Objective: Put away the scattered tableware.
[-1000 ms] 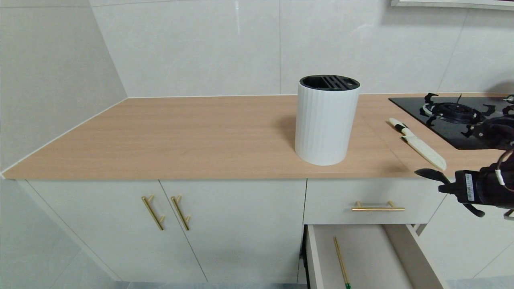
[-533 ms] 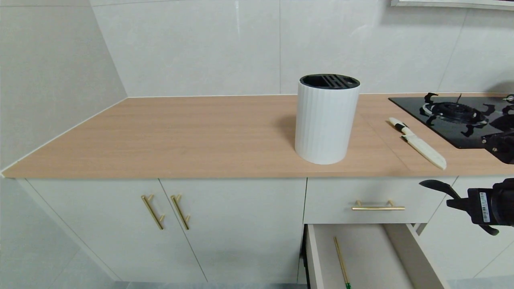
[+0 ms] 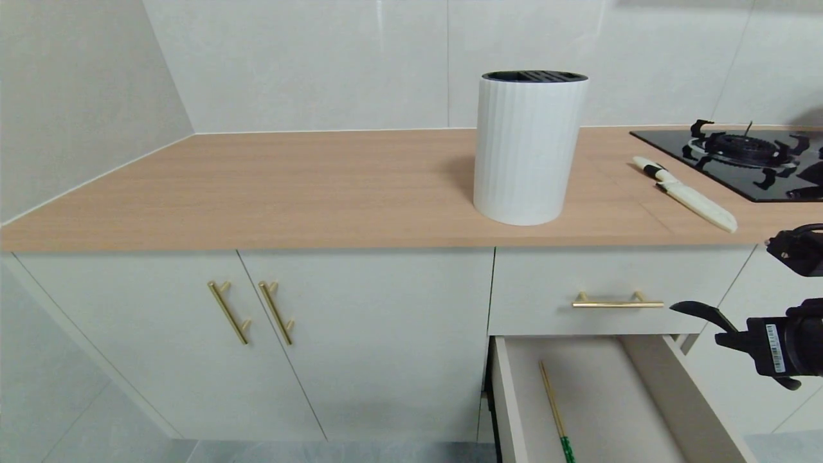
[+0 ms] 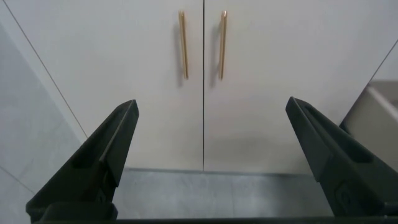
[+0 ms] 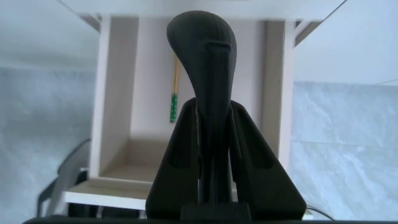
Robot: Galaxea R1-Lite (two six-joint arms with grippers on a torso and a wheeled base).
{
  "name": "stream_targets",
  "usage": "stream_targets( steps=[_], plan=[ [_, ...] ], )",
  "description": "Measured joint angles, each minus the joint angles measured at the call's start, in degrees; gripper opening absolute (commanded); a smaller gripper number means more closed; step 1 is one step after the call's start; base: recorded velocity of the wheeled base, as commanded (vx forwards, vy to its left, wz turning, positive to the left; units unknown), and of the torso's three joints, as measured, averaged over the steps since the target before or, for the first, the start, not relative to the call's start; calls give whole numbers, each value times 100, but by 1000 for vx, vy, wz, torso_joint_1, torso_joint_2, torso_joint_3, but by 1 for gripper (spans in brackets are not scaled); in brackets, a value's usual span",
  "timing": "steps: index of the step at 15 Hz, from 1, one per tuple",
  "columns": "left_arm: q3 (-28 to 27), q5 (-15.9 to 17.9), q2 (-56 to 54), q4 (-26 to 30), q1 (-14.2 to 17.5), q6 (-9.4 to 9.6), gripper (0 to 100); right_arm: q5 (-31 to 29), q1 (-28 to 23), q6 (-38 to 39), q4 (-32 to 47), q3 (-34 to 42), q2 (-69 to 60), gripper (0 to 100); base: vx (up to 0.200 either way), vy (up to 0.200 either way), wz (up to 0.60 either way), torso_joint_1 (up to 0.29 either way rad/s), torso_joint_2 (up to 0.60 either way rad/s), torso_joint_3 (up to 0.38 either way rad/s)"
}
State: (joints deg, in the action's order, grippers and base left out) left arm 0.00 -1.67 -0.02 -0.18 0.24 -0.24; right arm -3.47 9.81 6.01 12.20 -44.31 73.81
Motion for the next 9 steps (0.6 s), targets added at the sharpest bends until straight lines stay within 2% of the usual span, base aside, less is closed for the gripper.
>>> stream_targets(
  steps=[6,9],
  plan=[
    [0,0,0,-4,0,2,100,4,5,-128,-6,115,79,0,0,0,0,-121,452,325],
    [0,0,0,-2,0,0,100,4,0,-128,-50,140,190,0,0,0,0,-35,209,152]
  ],
)
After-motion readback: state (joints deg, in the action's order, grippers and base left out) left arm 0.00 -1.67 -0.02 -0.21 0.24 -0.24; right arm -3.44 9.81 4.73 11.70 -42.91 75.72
